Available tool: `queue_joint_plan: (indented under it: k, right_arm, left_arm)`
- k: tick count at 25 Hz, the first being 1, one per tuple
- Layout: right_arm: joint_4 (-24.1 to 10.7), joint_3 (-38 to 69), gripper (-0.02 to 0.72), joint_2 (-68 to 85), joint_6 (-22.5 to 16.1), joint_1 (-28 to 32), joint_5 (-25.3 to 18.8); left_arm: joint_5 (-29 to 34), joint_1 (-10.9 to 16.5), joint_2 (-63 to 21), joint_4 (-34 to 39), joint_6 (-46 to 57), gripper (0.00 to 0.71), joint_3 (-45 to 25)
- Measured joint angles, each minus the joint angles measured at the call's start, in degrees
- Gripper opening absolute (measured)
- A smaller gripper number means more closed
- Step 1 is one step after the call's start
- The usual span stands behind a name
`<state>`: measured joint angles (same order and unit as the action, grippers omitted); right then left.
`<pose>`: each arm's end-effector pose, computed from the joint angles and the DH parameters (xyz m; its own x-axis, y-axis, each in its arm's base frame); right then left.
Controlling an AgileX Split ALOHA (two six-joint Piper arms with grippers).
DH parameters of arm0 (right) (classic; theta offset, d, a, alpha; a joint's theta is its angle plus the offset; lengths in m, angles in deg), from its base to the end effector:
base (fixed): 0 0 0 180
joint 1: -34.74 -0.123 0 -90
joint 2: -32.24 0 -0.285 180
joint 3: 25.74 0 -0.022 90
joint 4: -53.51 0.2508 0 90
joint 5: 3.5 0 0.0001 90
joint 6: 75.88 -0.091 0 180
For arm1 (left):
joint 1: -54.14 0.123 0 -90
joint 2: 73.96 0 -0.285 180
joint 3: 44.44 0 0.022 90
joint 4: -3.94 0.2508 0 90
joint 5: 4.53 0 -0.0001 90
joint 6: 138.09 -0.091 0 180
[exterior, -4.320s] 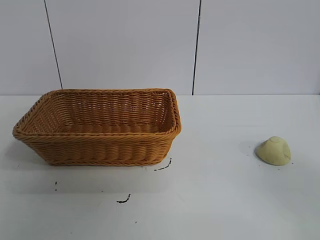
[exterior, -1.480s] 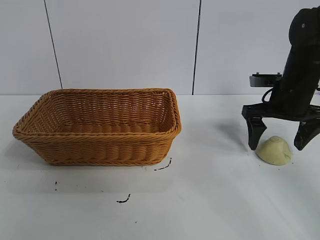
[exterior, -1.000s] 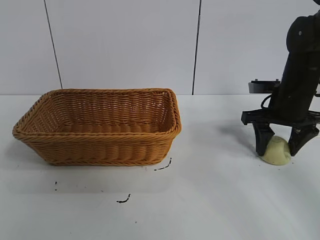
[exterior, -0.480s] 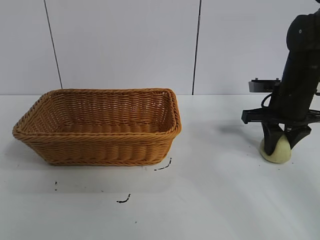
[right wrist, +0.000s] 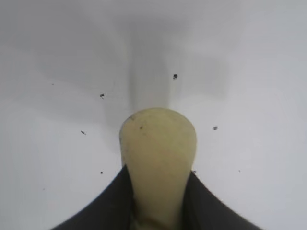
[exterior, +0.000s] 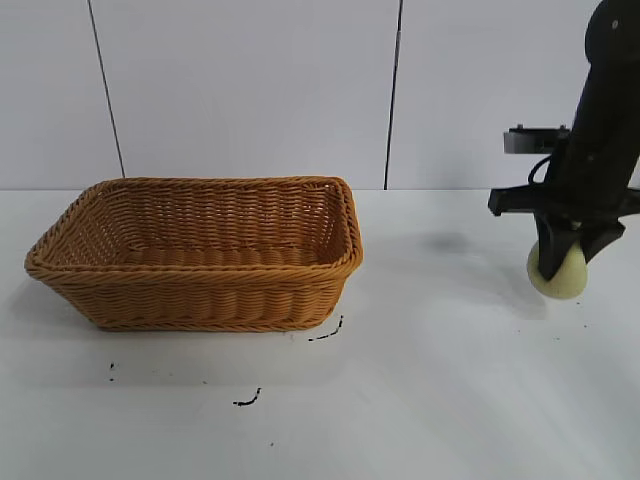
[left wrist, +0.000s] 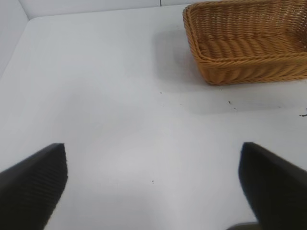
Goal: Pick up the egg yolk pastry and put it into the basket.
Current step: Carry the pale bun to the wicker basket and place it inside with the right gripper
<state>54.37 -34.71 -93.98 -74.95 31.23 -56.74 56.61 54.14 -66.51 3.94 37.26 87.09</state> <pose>0.4155 0.0266 0.1679 -0.9839 -0.0676 -0.1654 -0.0703 0.9975 0.0107 -0.0062 0.0000 0.2772 -0.4534 0.0811 -0.8876 0.0369 0.9967 0.0722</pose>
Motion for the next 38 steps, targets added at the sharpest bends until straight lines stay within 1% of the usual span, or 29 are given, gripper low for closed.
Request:
queue_joint_plan:
  k: [6,9,14,18,20,30,32,38]
  right_arm:
    - [0.00,-11.27,0.147,5.05,0.04,0.00,-10.02]
    - [0.05,-17.26,0.142,5.19,0.04,0.00,-13.94]
    - [1.24,-23.42,0.141,5.19,0.42,-0.17,-15.53]
    - [1.27,-25.98,0.141,5.14,0.71,-2.77,-15.89]
    - [1.27,-26.80,0.141,5.08,0.86,-5.15,-15.28]
    - [1.50,-27.05,0.141,1.47,0.86,-20.72,-7.64]
    - [1.73,-27.05,0.141,-0.26,0.86,-23.65,-5.11]
    - [2.62,-27.05,0.141,-7.06,0.86,-31.56,5.69]
  left_arm:
    - [0.00,0.00,0.00,0.00,0.00,0.697,0.00]
    - [0.00,0.00,0.00,0.00,0.00,0.697,0.00]
    - [0.00,0.00,0.00,0.00,0.00,0.697,0.00]
    - [0.00,0.00,0.00,0.00,0.00,0.697,0.00]
    - [0.00,0.00,0.00,0.00,0.00,0.697,0.00]
    - [0.00,0.00,0.00,0.00,0.00,0.697,0.00]
    - [0.00,0.00,0.00,0.00,0.00,0.697,0.00]
    - [0.00,0.00,0.00,0.00,0.00,0.697,0.00]
